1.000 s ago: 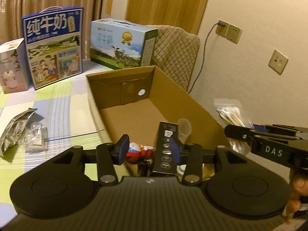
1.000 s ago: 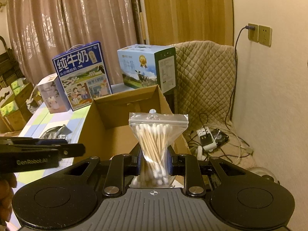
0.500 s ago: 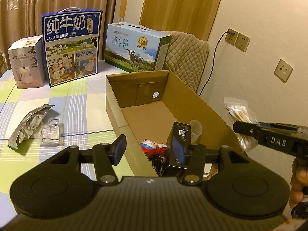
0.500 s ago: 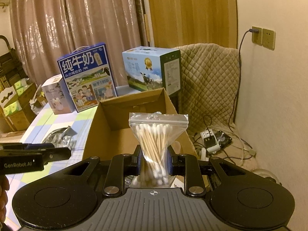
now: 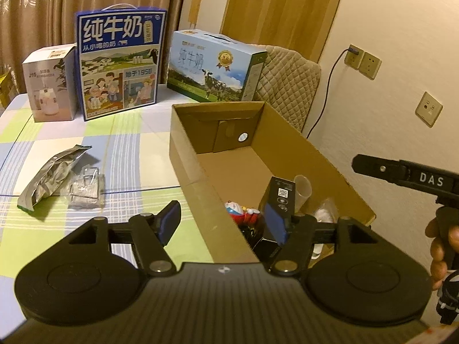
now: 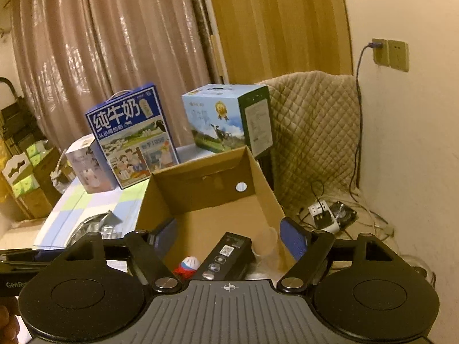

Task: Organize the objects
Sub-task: 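Open the left gripper to drop the hair tie while the right gripper releases the swab bag into the box, then withdraw both open grippers from the box toward the foil bag and wrapped rack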

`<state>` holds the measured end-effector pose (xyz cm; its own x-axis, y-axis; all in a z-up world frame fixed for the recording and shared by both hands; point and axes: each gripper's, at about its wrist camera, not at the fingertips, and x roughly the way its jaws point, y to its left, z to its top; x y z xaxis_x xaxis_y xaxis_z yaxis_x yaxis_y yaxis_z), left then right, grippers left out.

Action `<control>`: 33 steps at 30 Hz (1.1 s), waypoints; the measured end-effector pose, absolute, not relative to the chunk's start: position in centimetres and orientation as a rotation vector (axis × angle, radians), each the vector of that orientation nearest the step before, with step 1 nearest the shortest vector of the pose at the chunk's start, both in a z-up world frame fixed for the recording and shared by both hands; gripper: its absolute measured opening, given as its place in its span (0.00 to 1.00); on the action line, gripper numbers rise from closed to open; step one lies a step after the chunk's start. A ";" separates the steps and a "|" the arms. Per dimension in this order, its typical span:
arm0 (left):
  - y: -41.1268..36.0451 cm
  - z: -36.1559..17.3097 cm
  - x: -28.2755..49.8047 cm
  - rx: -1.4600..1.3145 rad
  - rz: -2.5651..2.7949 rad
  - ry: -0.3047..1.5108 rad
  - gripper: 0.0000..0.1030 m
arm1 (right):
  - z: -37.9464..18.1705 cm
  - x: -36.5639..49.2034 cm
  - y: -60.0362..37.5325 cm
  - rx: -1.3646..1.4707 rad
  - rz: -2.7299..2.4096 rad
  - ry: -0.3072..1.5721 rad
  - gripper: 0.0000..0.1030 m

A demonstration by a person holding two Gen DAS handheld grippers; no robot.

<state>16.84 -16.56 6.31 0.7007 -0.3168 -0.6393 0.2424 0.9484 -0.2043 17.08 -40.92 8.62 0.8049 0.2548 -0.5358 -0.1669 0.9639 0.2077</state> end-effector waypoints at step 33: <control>-6.1 8.3 8.7 -0.163 -0.153 0.678 0.84 | 11.1 10.0 -32.0 0.084 0.350 0.598 0.73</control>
<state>8.70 -6.10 8.31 0.7688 -0.1934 -0.6096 0.0878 0.9761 -0.1989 9.99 -31.99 11.08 0.7694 0.3461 -0.5368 -0.2976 0.9379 0.1782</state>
